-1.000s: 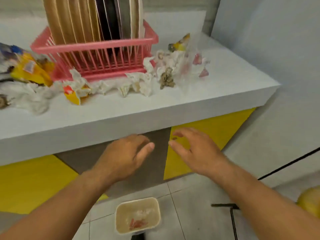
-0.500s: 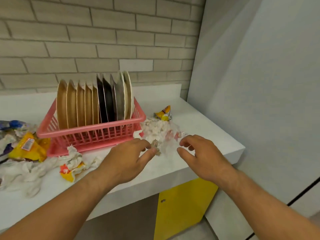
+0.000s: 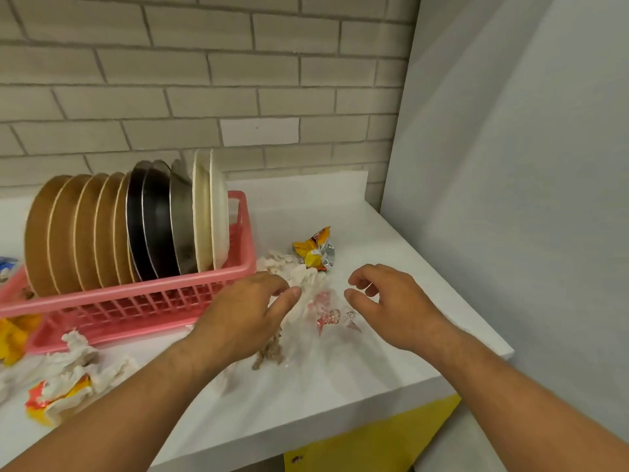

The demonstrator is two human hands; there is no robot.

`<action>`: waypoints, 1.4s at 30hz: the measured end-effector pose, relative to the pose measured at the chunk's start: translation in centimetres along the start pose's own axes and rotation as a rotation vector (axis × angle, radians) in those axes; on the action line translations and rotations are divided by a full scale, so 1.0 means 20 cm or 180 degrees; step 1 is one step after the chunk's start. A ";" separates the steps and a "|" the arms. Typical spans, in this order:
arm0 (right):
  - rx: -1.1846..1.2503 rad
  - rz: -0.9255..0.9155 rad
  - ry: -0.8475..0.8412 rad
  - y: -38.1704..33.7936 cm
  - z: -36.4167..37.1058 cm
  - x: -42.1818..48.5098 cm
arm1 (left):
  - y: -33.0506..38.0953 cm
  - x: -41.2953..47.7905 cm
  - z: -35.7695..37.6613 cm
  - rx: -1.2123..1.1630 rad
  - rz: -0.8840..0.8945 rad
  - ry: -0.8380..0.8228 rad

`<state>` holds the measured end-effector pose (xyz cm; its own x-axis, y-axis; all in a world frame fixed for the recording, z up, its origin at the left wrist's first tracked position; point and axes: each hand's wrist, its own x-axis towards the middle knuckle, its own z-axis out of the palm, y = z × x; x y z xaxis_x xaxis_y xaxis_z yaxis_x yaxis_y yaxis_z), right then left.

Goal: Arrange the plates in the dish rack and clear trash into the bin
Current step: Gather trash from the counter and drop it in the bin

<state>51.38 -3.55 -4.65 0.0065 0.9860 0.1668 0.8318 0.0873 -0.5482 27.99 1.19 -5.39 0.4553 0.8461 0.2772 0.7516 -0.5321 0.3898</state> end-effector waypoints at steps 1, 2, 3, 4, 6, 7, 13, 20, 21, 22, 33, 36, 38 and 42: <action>0.0027 -0.0028 -0.0038 0.02 0.00 0.03 | 0.00 0.02 0.01 0.0004 -0.0035 0.0006; 0.0049 -0.0056 -0.0067 0.03 0.00 0.04 | 0.01 0.03 0.01 0.0006 -0.0064 0.0016; 0.0065 -0.0080 -0.0087 0.04 -0.01 0.06 | 0.01 0.04 0.01 0.0006 -0.0086 0.0027; 0.0085 -0.0106 -0.0101 0.05 -0.01 0.07 | 0.01 0.06 0.02 0.0018 -0.0108 0.0036; 0.0107 -0.0142 -0.0118 0.08 -0.03 0.10 | 0.03 0.10 0.03 0.0058 -0.0137 0.0054; 0.0103 -0.0155 -0.0128 0.09 -0.03 0.12 | 0.03 0.12 0.03 0.0067 -0.0147 0.0071; 0.0079 -0.0209 -0.0204 0.14 -0.02 0.19 | 0.02 0.20 0.05 0.0113 -0.0148 0.0230; 0.0020 -0.0163 -0.0357 0.20 0.02 0.27 | -0.03 0.33 0.10 -0.0021 -0.0234 0.0315; 0.0018 -0.0150 -0.0371 0.22 0.02 0.29 | -0.04 0.37 0.10 -0.0023 -0.0263 0.0309; 0.0024 -0.0138 -0.0387 0.23 0.02 0.29 | -0.05 0.40 0.11 -0.0043 -0.0287 0.0276; 0.0043 0.0014 -0.0552 0.37 0.05 0.35 | -0.06 0.73 0.27 0.0623 -0.0364 -0.0635; 0.0387 -0.0106 -0.0471 0.35 0.07 0.35 | -0.07 0.83 0.31 0.0666 -0.0367 -0.0399; 0.0528 -0.0175 -0.0410 0.33 0.07 0.35 | -0.09 0.90 0.34 0.0781 -0.0351 -0.0488; 0.0599 -0.0109 -0.0377 0.34 0.07 0.35 | -0.11 0.98 0.42 0.0967 -0.0592 -0.1015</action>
<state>56.23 4.20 -8.41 -0.0944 0.9908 0.0967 0.7121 0.1351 -0.6890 39.38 19.21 -8.15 0.3879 0.9187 -0.0748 0.9181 -0.3779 0.1197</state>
